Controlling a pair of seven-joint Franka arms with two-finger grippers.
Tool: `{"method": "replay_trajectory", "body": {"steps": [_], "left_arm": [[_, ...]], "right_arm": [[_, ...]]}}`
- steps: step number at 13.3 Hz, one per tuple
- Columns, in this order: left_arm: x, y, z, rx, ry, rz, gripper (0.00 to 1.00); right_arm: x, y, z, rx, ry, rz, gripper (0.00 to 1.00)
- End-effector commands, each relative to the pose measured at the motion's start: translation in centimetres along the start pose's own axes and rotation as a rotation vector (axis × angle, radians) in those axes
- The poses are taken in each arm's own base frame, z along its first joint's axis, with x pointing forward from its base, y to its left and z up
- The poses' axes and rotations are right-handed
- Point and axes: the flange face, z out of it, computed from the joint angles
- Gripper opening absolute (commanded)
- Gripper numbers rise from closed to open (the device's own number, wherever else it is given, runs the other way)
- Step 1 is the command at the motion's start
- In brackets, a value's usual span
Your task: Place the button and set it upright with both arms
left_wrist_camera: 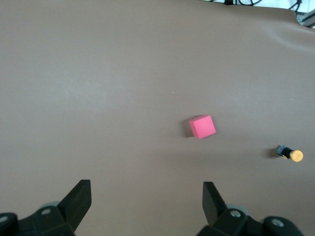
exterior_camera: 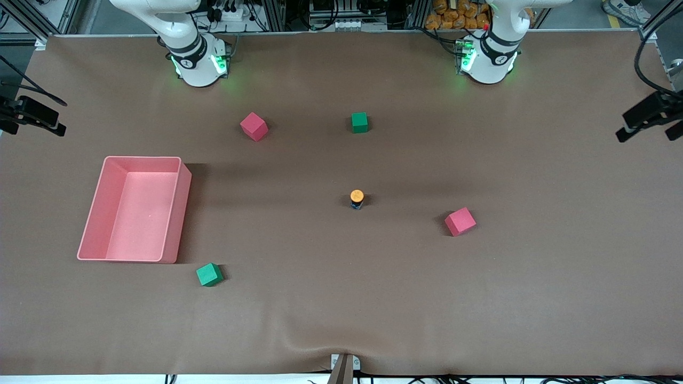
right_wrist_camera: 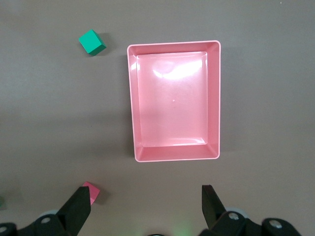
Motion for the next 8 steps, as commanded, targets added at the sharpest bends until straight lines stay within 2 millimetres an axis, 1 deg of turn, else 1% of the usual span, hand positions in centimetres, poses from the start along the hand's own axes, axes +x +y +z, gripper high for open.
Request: {"method": "replay_trajectory", "body": {"steps": [1, 3, 6, 8], "left_arm": [[0.0, -1.0, -0.2, -0.005, 0.012, 0.001, 1.0], [0.0, -1.0, -0.2, 0.0, 0.012, 0.004, 1.0], [-0.3, 1.4, 0.9, -0.005, -0.018, 0.033, 1.0], [-0.7, 2.2, 1.8, -0.003, -0.055, 0.041, 1.0]], "right_arm": [[0.0, -0.1, -0.5, 0.001, 0.0, 0.012, 1.0], [0.1, -0.1, -0.5, 0.001, 0.003, 0.014, 1.0], [0.2, -0.1, -0.5, -0.002, 0.011, 0.01, 1.0], [0.2, -0.1, -0.6, -0.002, 0.012, 0.01, 1.0]]}}
